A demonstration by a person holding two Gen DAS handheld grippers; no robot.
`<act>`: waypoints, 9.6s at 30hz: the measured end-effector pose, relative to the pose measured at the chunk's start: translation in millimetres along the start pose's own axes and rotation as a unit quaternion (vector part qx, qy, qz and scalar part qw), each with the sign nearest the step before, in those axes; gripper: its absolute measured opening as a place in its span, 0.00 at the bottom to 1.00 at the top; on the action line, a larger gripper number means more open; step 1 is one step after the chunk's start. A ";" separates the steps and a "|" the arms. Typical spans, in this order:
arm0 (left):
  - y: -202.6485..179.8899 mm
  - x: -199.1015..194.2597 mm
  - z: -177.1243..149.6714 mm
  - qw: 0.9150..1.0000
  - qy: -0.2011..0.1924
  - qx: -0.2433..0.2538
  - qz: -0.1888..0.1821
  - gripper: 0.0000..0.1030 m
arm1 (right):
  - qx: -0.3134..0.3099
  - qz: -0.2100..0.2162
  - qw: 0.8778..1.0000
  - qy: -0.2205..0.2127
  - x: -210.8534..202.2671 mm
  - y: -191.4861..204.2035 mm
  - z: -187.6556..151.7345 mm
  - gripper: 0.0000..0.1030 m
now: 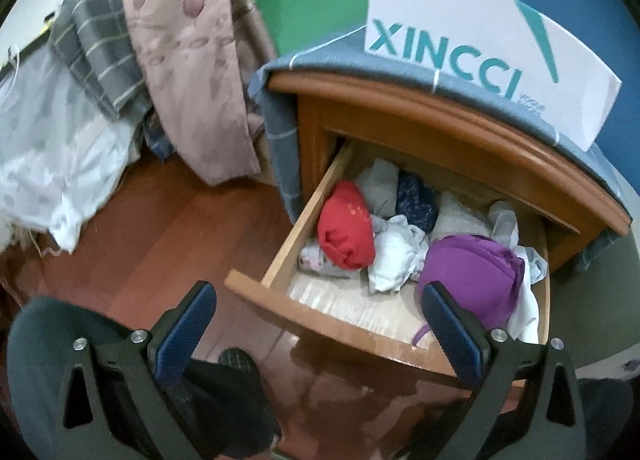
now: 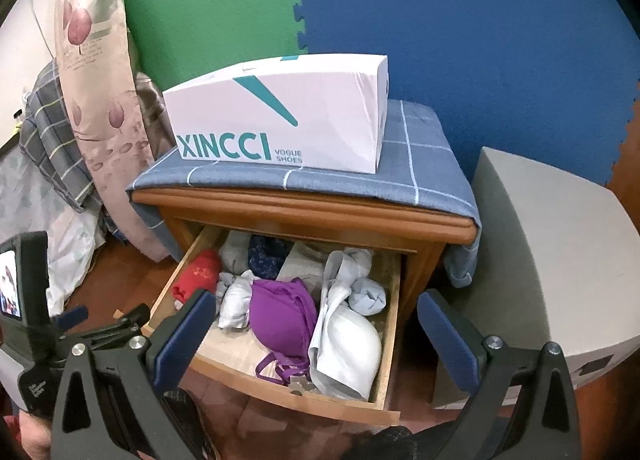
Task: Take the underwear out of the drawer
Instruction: 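Move both tools back above the open drawer of underwear, then grasp the purple bra with the right tool while the left tool grasps the red underwear, then lift the red underwear with the left tool and drop it into the white box, then lift the purple bra with the right tool and carry it into the white box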
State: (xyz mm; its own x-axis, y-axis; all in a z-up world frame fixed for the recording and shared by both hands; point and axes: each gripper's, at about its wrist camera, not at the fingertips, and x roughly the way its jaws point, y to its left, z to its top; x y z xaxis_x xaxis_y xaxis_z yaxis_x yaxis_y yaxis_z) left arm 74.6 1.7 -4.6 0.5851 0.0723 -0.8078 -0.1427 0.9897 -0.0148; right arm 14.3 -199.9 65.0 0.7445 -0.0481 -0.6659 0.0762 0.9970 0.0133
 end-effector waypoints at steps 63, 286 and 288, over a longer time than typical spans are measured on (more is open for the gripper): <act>22.8 42.8 44.2 0.999 0.038 0.010 -0.031 1.00 | -0.282 0.046 0.939 0.190 172.6 70.8 -11.3 1.00; 56.6 40.9 106.4 0.998 0.003 -0.022 -0.055 0.89 | -0.105 0.111 0.986 -0.069 -29.2 81.1 327.5 0.53; 56.0 39.4 106.4 0.998 -0.003 -0.019 -0.057 0.89 | -0.096 0.098 0.988 -0.072 -15.5 81.4 346.6 0.53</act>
State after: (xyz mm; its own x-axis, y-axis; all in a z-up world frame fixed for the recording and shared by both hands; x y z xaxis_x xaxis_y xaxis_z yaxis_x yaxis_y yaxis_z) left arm 174.6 73.1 25.3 0.6032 -0.0403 -0.7965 -0.1044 0.9861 -0.1290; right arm 238.8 -139.0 335.0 0.8197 0.1534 -0.5518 -0.1958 0.9805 -0.0183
